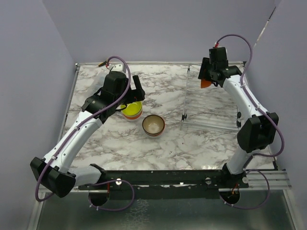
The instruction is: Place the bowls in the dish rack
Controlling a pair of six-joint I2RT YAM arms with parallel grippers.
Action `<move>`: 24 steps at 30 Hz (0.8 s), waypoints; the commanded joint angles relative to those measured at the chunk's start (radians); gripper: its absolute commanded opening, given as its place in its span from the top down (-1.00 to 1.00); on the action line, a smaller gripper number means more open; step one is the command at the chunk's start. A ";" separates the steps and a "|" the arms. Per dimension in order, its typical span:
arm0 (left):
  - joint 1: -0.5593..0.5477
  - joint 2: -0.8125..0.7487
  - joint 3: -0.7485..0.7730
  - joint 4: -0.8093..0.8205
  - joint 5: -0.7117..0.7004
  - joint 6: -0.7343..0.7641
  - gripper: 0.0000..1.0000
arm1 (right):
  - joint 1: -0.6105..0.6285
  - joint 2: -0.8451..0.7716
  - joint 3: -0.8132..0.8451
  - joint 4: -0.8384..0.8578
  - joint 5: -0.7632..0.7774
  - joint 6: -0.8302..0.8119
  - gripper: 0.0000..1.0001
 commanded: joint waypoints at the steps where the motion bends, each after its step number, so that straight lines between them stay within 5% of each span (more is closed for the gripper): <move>1: 0.006 0.018 -0.036 0.045 -0.034 0.079 -0.98 | -0.014 0.099 0.069 -0.032 0.306 -0.143 0.14; 10: 0.054 0.200 0.030 0.138 0.023 0.080 -0.98 | -0.047 0.329 0.197 0.040 0.551 -0.386 0.13; 24: 0.185 0.327 0.049 0.158 0.255 0.043 -0.98 | -0.061 0.447 0.086 0.311 0.707 -0.702 0.00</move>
